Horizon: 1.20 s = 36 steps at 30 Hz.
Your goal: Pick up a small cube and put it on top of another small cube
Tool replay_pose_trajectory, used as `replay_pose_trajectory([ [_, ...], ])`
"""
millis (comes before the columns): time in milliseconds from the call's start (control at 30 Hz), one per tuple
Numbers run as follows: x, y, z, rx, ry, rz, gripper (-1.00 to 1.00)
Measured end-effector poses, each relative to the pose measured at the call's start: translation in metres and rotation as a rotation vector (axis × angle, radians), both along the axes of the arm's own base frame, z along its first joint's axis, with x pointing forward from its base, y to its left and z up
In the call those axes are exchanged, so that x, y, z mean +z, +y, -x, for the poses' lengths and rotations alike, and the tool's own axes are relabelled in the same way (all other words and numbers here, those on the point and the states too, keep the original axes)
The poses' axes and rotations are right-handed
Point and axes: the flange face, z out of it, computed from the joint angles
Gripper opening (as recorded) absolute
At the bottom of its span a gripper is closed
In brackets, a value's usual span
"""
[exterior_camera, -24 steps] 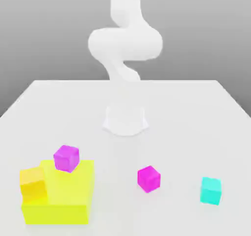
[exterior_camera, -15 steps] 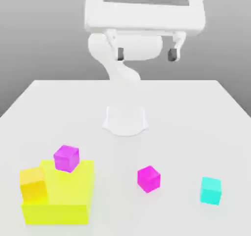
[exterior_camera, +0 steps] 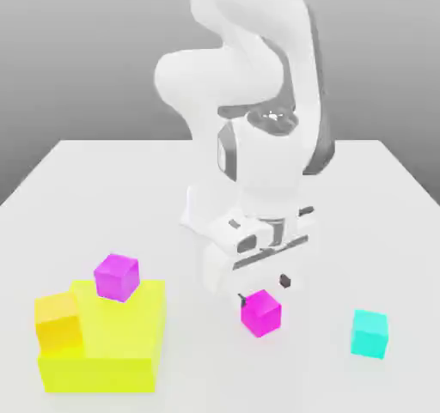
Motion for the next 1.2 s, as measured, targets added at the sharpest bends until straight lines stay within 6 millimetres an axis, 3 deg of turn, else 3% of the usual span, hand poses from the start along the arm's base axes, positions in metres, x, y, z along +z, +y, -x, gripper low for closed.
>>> replay_pose_trajectory([
  [67,-0.017,0.0,0.001,0.0,0.0,0.0,0.0],
  [100,-0.021,0.0,0.002,0.0,0.001,0.0,-1.0],
  [333,-0.02,0.0,0.002,0.0,0.001,0.0,-1.0],
  [600,0.04,0.0,0.0,-0.007,0.001,0.001,-1.0],
  [633,0.047,-0.006,-0.009,-0.055,0.001,0.0,-1.0],
  [767,0.077,-0.086,-0.057,-0.44,0.001,-0.001,-1.0],
  [867,0.104,-0.151,-0.082,-0.718,0.001,-0.002,-1.0],
  [1033,0.157,-0.272,-0.092,-1.183,0.001,-0.004,-1.0],
  [1100,0.152,-0.298,-0.089,-1.279,0.001,-0.005,-1.0],
  [1133,0.141,-0.305,-0.088,-1.299,0.001,-0.005,-1.0],
  [1167,0.127,-0.298,-0.092,-1.285,0.001,-0.004,-1.0],
  [1200,0.115,-0.293,-0.094,-1.277,0.001,-0.003,1.0],
])
